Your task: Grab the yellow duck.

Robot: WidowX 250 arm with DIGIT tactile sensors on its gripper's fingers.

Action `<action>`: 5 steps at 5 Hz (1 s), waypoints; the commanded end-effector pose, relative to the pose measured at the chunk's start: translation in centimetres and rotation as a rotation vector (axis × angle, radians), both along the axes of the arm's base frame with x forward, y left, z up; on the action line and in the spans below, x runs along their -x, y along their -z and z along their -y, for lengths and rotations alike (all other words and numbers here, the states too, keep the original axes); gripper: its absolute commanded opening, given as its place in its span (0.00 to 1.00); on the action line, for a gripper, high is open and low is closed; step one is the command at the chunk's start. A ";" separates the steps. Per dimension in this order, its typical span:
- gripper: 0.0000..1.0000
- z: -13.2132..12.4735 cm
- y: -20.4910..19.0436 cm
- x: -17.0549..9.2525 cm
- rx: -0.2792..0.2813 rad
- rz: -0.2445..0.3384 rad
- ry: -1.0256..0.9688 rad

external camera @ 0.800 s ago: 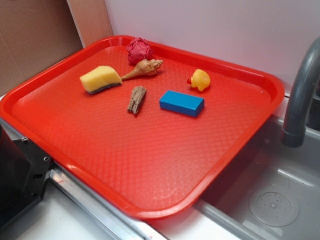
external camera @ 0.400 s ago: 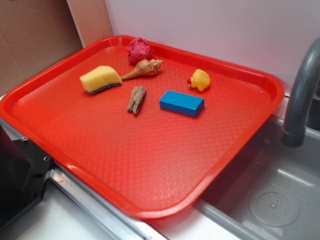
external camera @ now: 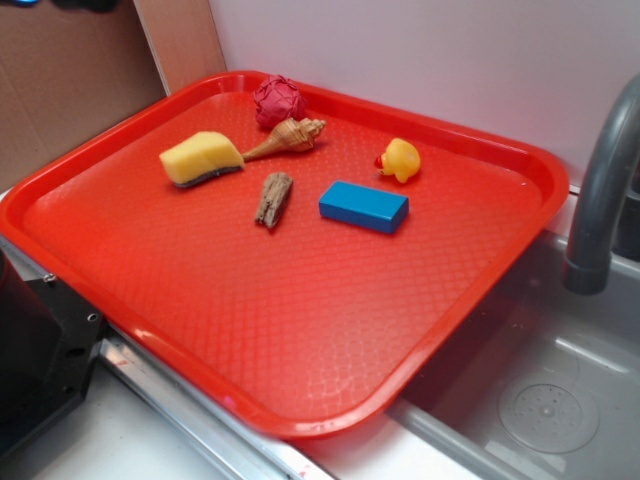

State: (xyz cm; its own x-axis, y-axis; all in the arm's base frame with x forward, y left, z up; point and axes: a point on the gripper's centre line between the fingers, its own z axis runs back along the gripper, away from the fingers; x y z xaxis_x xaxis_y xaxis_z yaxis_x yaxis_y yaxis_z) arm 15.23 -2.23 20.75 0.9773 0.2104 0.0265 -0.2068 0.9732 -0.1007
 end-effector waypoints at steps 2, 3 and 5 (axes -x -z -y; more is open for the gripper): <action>1.00 2.2 2.8 -7.9 0.048 0.072 -0.268; 1.00 3.7 5.2 -11.5 0.015 0.102 -0.311; 1.00 4.5 9.3 -15.7 -0.035 0.092 -0.344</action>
